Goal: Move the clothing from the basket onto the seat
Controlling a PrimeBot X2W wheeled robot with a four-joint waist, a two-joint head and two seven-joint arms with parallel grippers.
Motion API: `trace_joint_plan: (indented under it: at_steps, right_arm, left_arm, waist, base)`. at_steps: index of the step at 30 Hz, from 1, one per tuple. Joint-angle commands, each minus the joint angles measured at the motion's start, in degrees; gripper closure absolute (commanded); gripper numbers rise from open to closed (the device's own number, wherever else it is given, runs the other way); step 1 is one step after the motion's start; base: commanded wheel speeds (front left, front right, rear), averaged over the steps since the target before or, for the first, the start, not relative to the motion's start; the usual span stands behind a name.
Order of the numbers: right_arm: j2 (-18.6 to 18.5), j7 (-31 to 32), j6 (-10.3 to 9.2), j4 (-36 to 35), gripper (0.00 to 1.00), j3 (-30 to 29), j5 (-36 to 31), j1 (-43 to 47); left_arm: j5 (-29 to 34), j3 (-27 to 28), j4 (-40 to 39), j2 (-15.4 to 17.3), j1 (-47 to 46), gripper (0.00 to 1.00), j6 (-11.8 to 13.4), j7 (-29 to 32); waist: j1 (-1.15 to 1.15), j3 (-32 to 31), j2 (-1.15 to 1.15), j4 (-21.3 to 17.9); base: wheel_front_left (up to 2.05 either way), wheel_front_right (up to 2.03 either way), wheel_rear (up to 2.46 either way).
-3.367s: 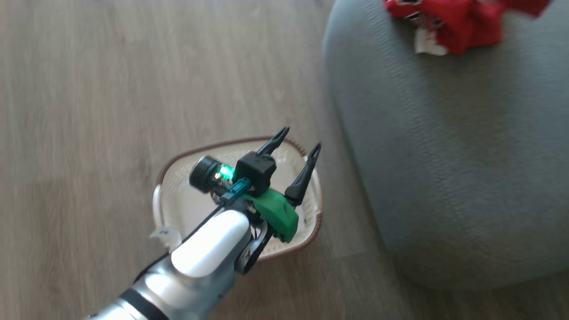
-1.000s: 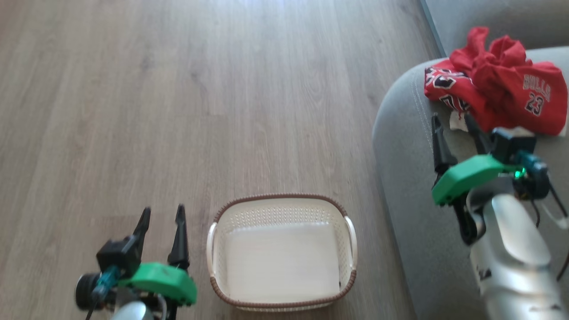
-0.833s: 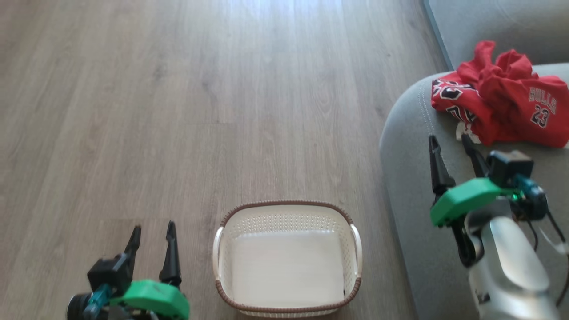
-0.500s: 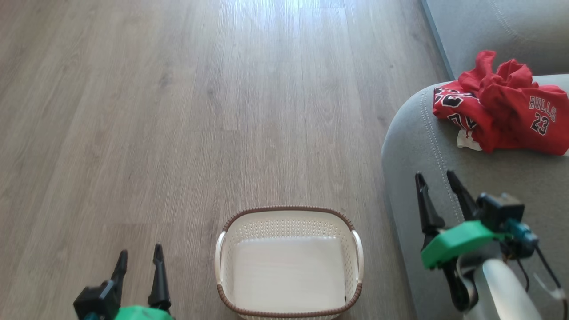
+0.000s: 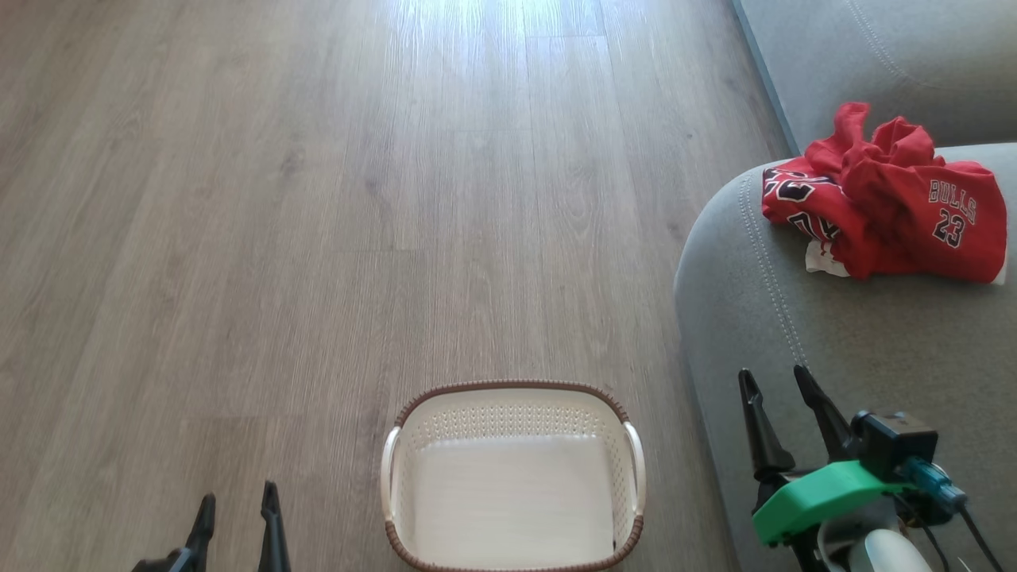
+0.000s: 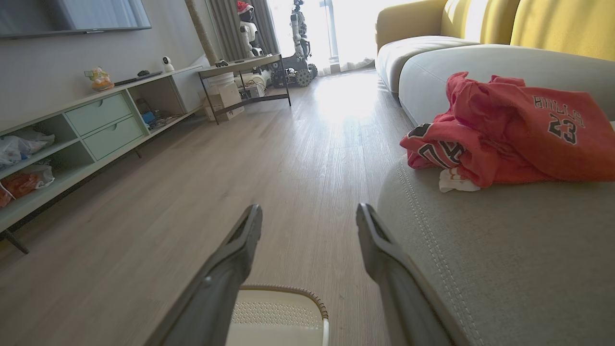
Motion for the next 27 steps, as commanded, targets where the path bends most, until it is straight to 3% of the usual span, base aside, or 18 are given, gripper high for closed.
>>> trace_joint_plan:
  at_steps: [1, 27]
  right_arm:
    - [0.25, 0.04, -0.02, -2.42, 0.00, 0.94, -0.07, -1.19]
    - [0.26, 1.00, -0.02, -3.55, 0.00, 0.45, -0.03, 0.10]
  left_arm:
    - [0.65, 2.88, -1.52, 1.09, -1.94, 0.00, -0.23, -0.70]
    - [3.93, 4.30, -1.24, -0.61, -1.88, 0.00, -1.65, -0.70]
  waist:
    - [0.00, -0.01, 0.00, -0.05]
    - [0.00, -0.58, 0.00, -0.22]
  base:
    - [0.00, 0.00, 0.00]
    - [0.00, 0.00, 0.00]
